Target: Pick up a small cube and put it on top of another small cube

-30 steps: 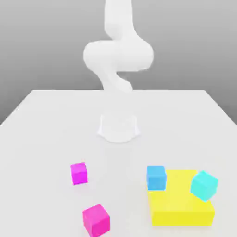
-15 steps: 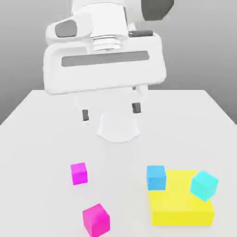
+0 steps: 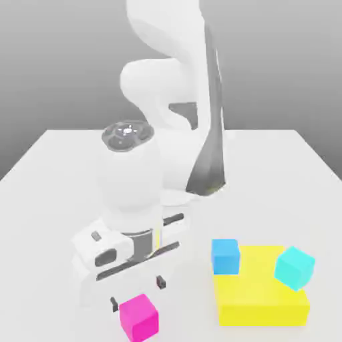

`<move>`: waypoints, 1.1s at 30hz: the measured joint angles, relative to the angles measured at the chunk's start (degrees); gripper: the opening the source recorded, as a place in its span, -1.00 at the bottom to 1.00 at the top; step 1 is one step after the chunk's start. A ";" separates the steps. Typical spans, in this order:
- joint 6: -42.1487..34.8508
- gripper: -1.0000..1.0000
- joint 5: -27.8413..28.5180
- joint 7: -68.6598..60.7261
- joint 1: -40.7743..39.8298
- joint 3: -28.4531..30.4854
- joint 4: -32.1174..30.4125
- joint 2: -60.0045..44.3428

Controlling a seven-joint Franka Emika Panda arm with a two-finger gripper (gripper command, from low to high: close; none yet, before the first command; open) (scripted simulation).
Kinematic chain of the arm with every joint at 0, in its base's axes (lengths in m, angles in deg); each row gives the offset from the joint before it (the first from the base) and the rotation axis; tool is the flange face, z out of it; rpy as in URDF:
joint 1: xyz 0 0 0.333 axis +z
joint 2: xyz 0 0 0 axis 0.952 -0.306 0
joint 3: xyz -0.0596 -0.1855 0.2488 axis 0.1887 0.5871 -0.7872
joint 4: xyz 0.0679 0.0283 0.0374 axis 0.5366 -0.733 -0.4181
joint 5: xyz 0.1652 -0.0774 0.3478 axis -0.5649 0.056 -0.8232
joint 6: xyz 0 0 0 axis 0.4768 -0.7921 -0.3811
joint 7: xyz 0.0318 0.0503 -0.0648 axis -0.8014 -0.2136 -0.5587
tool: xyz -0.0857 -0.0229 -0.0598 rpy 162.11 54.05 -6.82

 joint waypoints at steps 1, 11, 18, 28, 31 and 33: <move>1.58 -1.00 -0.91 -0.71 -0.96 -1.15 0.40 -2.04; -2.04 -1.00 1.60 1.13 0.74 1.07 -0.57 2.51; -10.84 -1.00 4.29 5.94 5.61 -0.66 -5.81 16.01; -19.62 -1.00 12.10 17.39 12.01 -7.70 -15.24 35.23; -14.59 -1.00 12.54 18.10 12.20 -8.42 -16.62 31.67; -10.07 -1.00 12.54 18.14 12.26 -8.45 -17.29 27.84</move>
